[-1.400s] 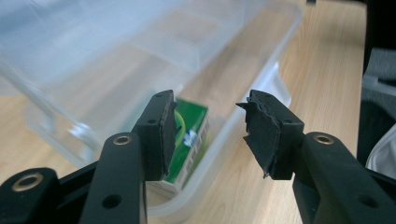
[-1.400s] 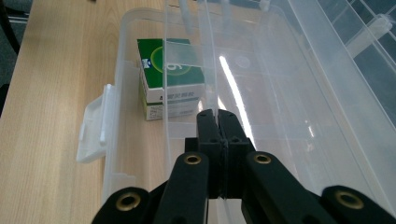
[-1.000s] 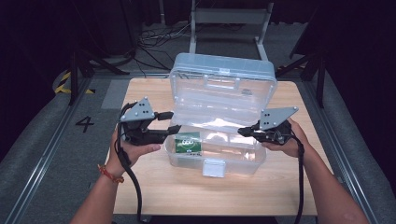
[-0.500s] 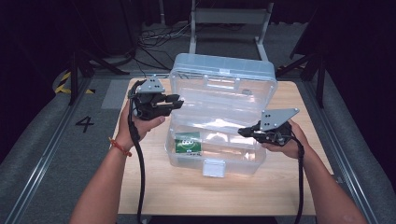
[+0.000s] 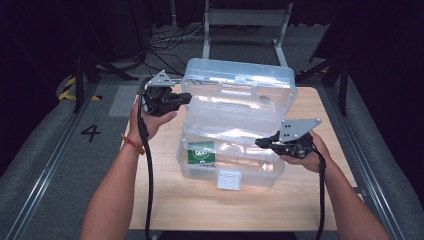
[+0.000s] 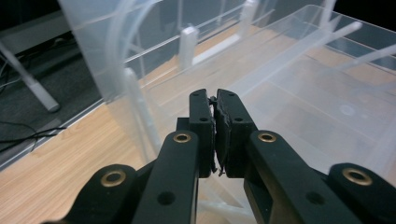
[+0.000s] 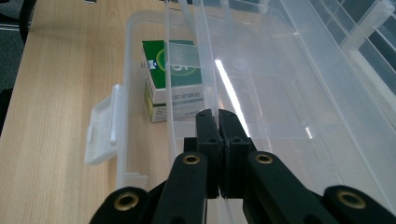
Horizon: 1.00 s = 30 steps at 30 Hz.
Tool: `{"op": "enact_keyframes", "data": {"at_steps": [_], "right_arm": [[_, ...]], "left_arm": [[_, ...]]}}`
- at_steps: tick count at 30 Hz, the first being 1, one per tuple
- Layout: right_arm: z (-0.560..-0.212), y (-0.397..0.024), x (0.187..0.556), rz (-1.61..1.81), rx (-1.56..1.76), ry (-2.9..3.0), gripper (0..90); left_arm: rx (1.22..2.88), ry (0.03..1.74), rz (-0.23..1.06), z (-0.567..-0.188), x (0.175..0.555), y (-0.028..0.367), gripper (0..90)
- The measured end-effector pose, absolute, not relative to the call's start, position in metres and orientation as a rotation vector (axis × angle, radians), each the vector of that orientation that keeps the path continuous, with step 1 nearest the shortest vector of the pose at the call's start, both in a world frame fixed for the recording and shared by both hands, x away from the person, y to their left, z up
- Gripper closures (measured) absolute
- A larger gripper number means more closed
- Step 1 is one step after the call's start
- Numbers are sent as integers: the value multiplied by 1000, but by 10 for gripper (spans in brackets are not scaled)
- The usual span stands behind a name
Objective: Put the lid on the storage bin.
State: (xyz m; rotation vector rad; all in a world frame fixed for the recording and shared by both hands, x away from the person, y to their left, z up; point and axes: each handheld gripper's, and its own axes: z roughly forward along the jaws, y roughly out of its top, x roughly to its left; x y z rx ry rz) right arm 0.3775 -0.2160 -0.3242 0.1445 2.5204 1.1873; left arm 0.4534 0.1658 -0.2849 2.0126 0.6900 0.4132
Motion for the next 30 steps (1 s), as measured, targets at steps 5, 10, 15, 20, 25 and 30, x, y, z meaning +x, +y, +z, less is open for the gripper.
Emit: {"op": "enact_keyframes", "data": {"at_steps": [5,10,15,20,25,30], "right_arm": [[-327,-216,374,1188,145,2514,886],[-329,-216,371,1184,142,2513,883],[-331,-216,366,1174,162,2497,870],[-334,-217,361,1183,193,2469,853],[-333,-223,355,1158,230,2447,834],[-333,-230,351,1168,252,2436,827]], "left_arm": [[2005,708,430,-288,453,166,855],[2008,703,437,-287,454,165,864],[1997,681,421,-287,451,168,887],[1992,669,414,-287,447,171,896],[2007,650,414,-289,444,173,884],[2007,639,410,-292,439,174,891]]}}
